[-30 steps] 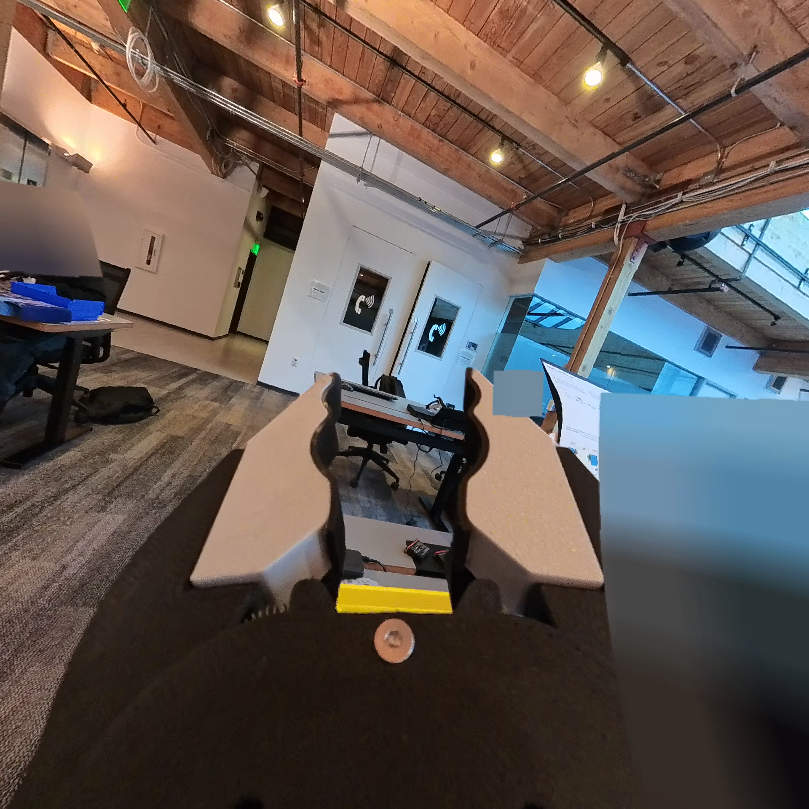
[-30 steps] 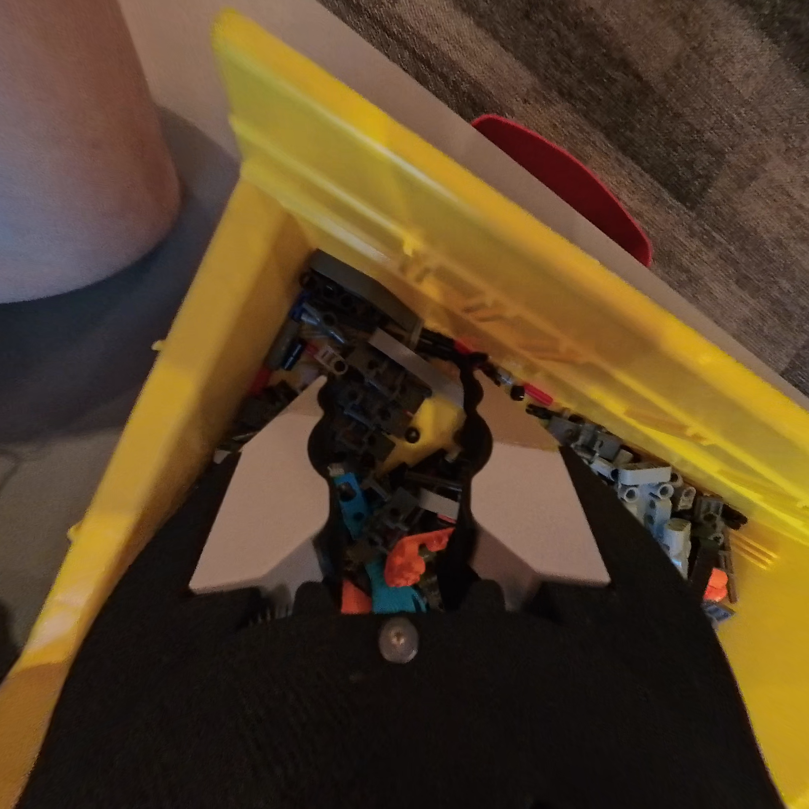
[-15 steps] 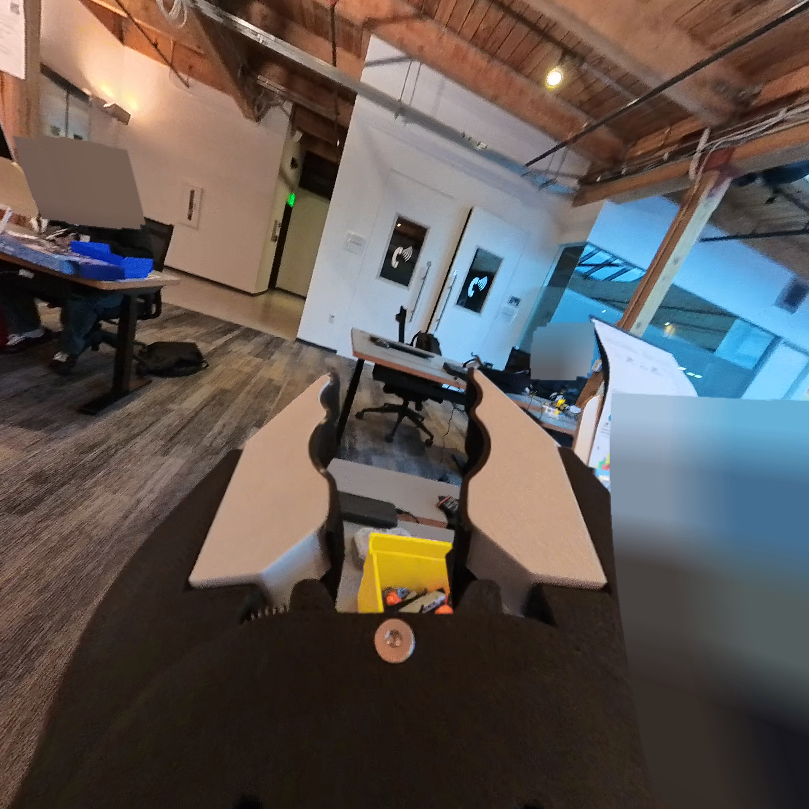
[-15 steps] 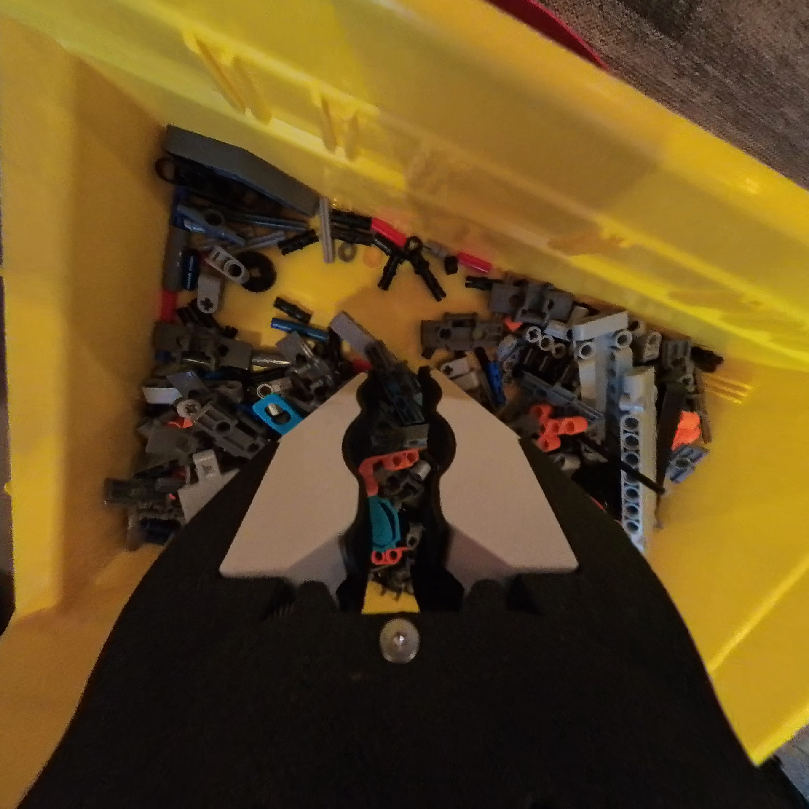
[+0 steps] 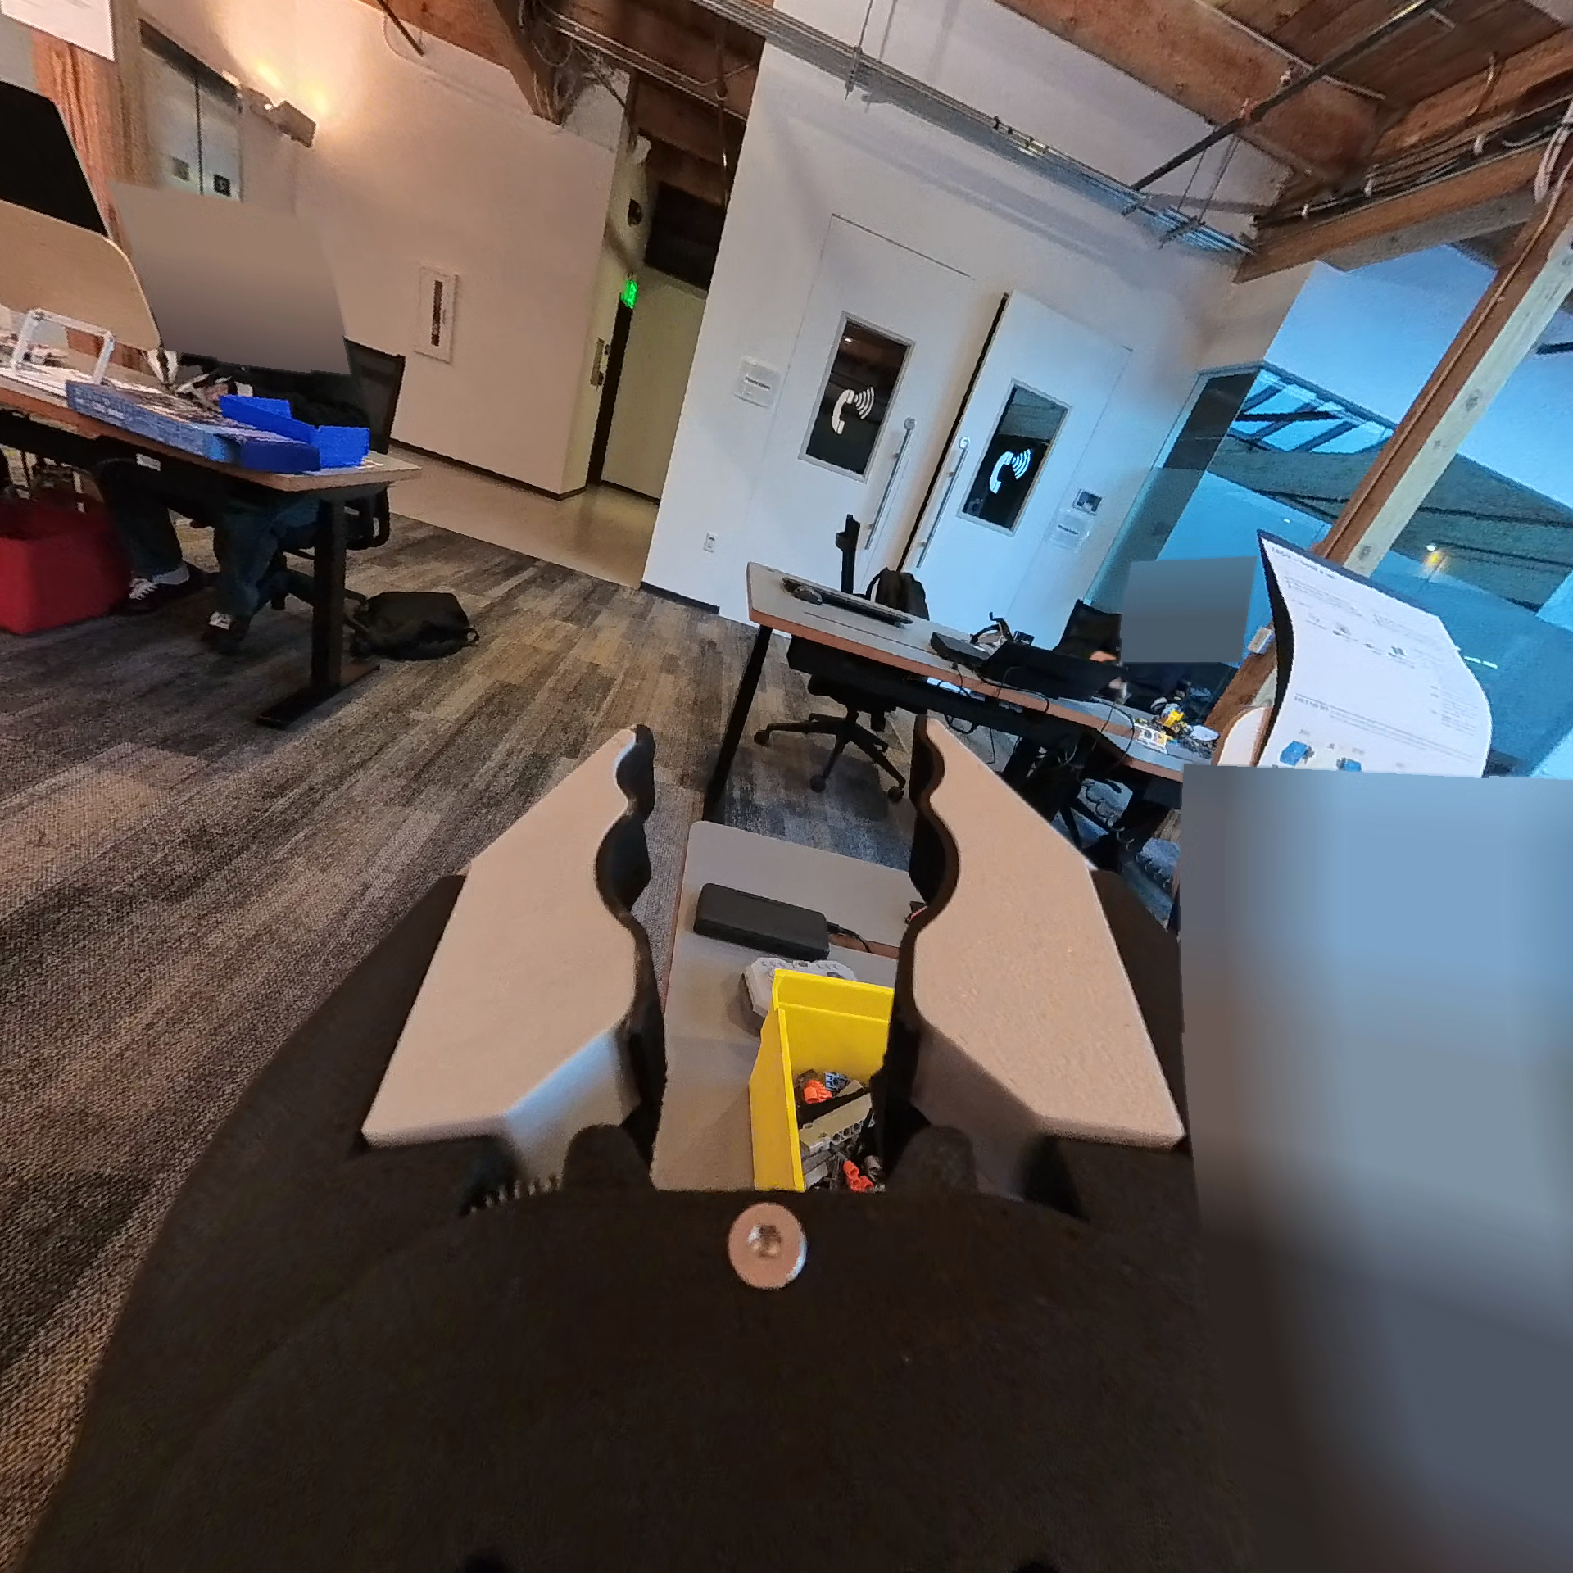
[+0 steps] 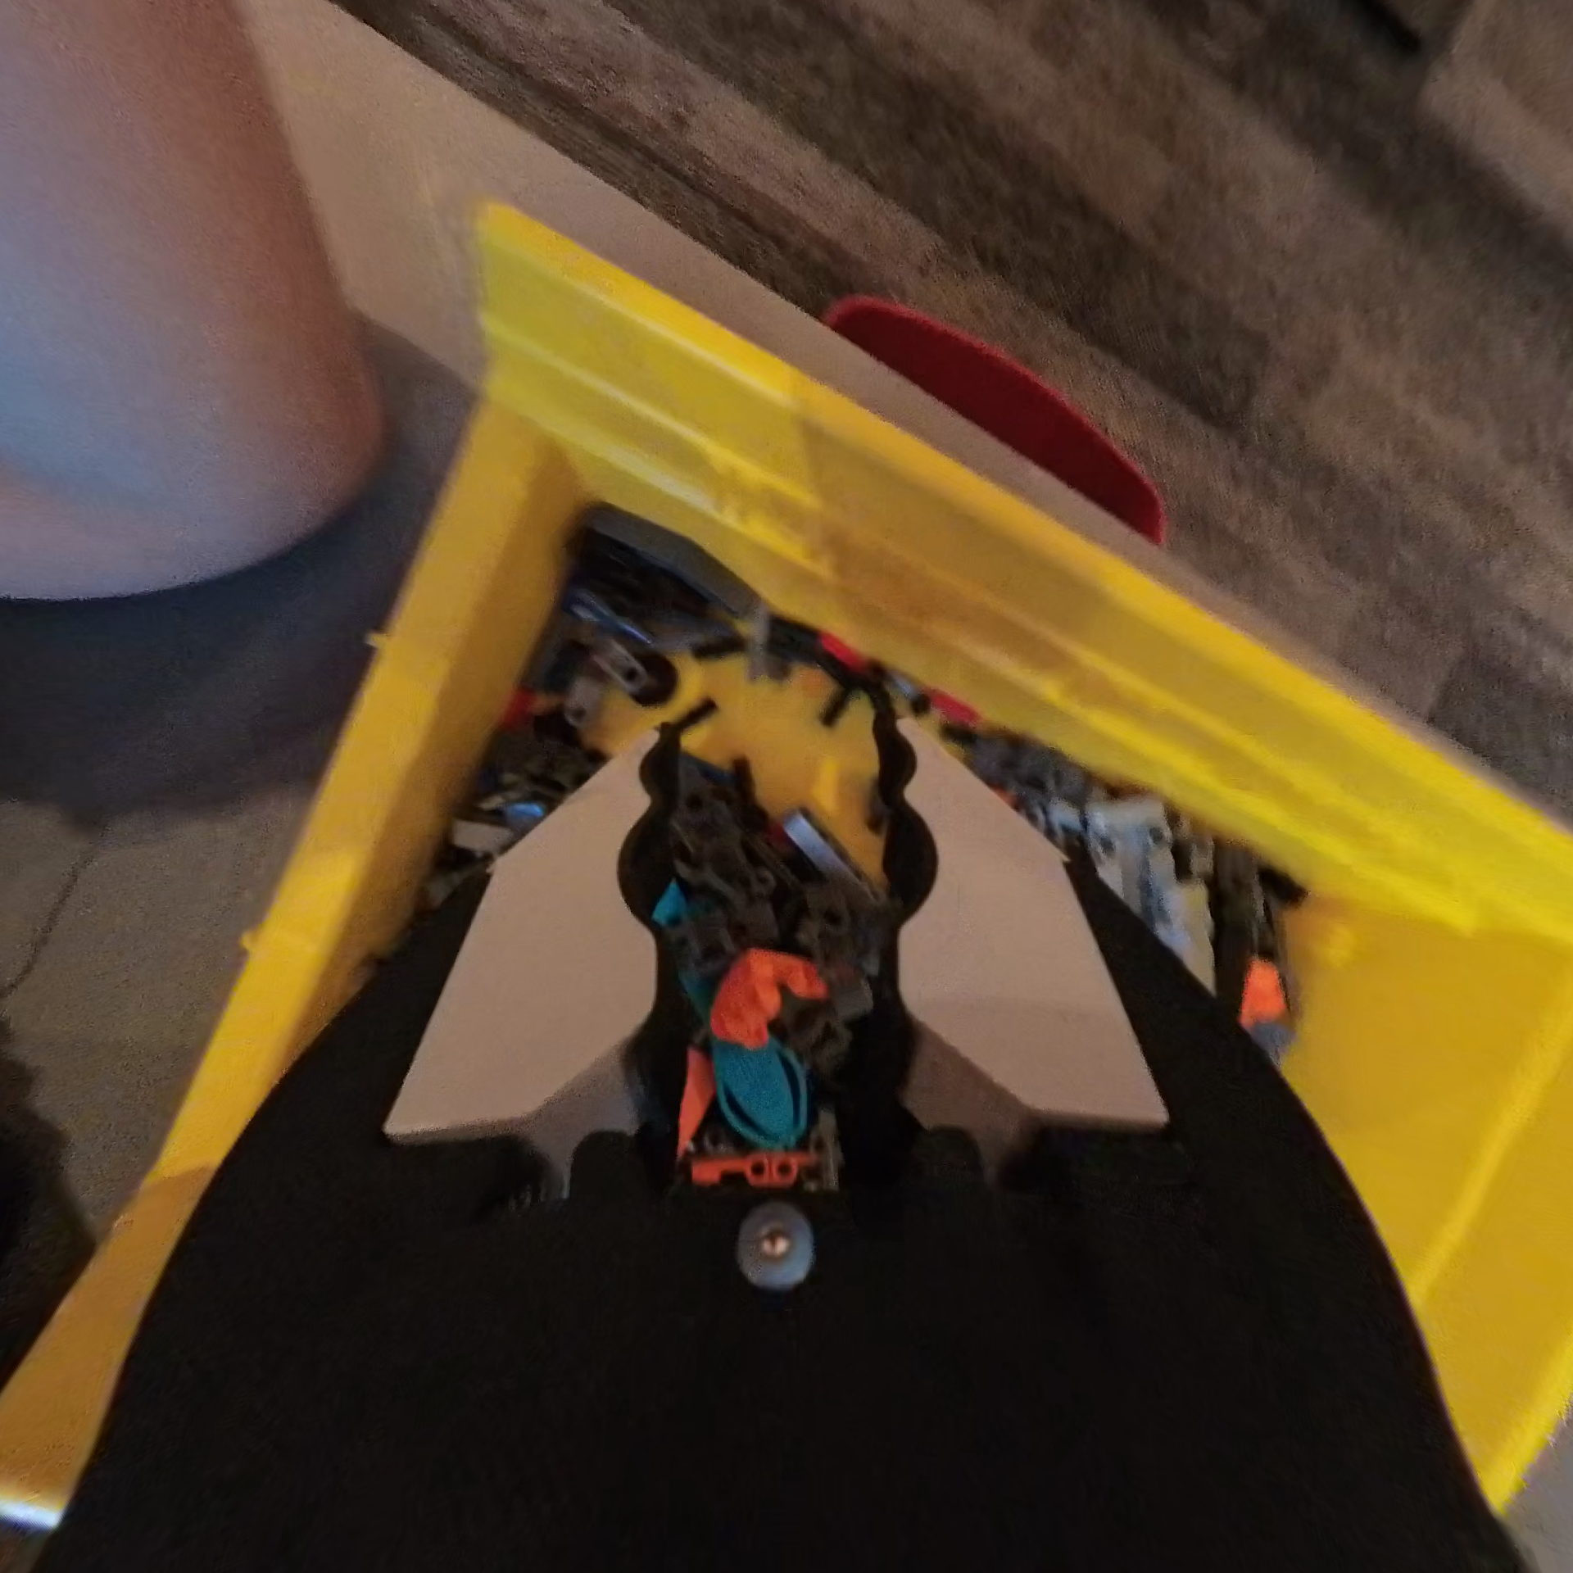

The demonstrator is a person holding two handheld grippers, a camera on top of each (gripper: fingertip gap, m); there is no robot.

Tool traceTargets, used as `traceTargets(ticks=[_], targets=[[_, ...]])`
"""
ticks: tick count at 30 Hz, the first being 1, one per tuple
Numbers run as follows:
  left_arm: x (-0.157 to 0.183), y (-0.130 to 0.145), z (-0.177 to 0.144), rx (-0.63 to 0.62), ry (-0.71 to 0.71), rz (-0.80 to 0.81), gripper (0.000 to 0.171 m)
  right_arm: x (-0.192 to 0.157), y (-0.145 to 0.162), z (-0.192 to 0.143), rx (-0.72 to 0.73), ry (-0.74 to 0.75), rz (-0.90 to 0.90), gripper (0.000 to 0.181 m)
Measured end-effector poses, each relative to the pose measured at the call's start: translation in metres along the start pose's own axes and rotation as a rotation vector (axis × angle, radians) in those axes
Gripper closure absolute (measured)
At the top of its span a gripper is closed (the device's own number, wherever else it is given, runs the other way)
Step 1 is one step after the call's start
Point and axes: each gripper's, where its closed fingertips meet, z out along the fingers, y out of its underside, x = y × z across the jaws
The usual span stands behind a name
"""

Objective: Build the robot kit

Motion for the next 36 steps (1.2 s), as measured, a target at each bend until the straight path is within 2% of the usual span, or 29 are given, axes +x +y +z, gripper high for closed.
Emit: traceTargets(ticks=[2, 4, 8, 14, 17, 20, 24, 27, 30, 36], targets=[[0.001, 0.0, 0.0, 0.001, 0.008, -0.001, 0.114, -0.026, -0.023, 0.014, 0.077, -0.077, -0.135, 0.135], [0.002, -0.001, -0.001, 0.002, 0.015, -0.004, 0.114, -0.041, -0.03, 0.027, 0.084, -0.119, -0.219, 0.143], [0.0, -0.005, -0.005, 0.027, 0.021, -0.021, 0.113, -0.033, -0.028, 0.04, 0.065, -0.005, -0.346, 0.157], [-0.001, -0.005, -0.006, 0.028, 0.02, -0.025, 0.113, -0.034, -0.024, 0.042, 0.064, -0.023, -0.296, 0.158], [0.0, -0.006, -0.007, 0.032, 0.021, -0.023, 0.113, -0.037, -0.009, 0.041, -0.017, -0.062, -0.281, 0.166], [0.0, -0.006, -0.007, 0.034, 0.022, -0.025, 0.113, -0.03, 0.011, 0.046, -0.126, -0.032, -0.277, 0.164], [-0.001, -0.006, -0.008, 0.031, 0.024, -0.024, 0.113, -0.038, -0.005, 0.046, -0.045, -0.074, -0.257, 0.164], [0.0, -0.007, -0.008, 0.039, 0.027, -0.027, 0.113, -0.045, -0.007, 0.049, -0.016, -0.108, -0.234, 0.154], [0.0, -0.005, -0.007, 0.029, 0.029, -0.024, 0.113, -0.048, -0.016, 0.05, 0.043, -0.11, -0.203, 0.155], [0.002, -0.004, -0.005, 0.021, 0.031, -0.019, 0.113, -0.037, -0.012, 0.056, 0.016, -0.075, -0.176, 0.157]])
